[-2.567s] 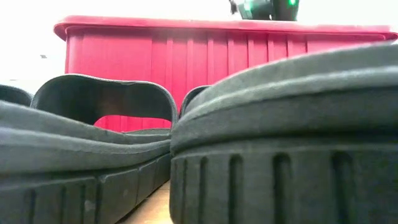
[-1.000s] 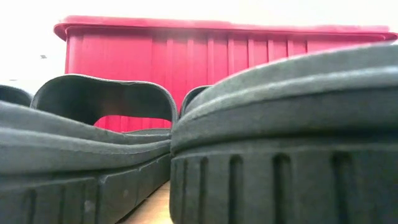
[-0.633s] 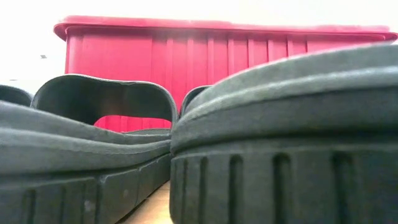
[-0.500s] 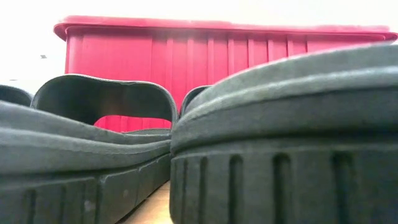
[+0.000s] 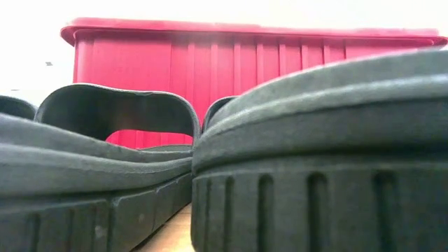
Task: Pick and place slides into bin
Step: Stack the pink slide on top of the pink slide in the red bin
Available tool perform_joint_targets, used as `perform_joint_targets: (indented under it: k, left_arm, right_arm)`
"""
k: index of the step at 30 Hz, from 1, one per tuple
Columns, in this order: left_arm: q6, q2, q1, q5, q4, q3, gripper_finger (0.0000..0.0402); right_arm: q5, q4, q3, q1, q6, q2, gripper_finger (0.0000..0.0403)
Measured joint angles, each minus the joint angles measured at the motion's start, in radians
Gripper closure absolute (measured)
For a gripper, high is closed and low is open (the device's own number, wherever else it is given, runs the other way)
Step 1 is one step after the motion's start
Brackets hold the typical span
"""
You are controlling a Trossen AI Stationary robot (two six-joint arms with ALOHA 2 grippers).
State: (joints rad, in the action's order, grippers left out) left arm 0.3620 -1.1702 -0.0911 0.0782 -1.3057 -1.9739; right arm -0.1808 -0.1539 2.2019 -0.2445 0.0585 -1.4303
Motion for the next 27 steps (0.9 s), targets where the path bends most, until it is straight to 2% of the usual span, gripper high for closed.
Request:
perform_joint_targets:
  k: [5,11,13,16,24,27]
  left_arm:
    - [0.002,0.0,0.0,0.006,0.001,0.0,0.0195]
    - [0.007,0.0,0.0,0.009,0.001,0.0,0.0195]
    - [0.009,0.0,0.0,0.01,0.001,0.0,0.0195]
    - [0.01,0.0,0.0,0.015,0.001,0.0,0.0195]
    - [0.019,-0.001,0.0,0.02,0.001,0.0,0.0195]
    - [0.021,-0.001,0.0,0.027,0.001,0.0,0.0195]
  right_arm:
    - [-0.006,-0.073,0.026,0.001,-0.034,-0.025,0.0375]
    - [-0.072,-0.274,0.024,0.0,-0.062,-0.037,0.0375]
    - [-0.126,-0.337,0.024,0.001,-0.088,-0.036,0.0375]
    - [-0.233,-0.443,0.024,0.015,-0.134,-0.036,0.0375]
    - [-0.663,-0.67,0.024,0.089,-0.24,-0.054,0.0375]
    - [-0.737,-0.682,0.024,0.111,-0.271,-0.058,0.0375]
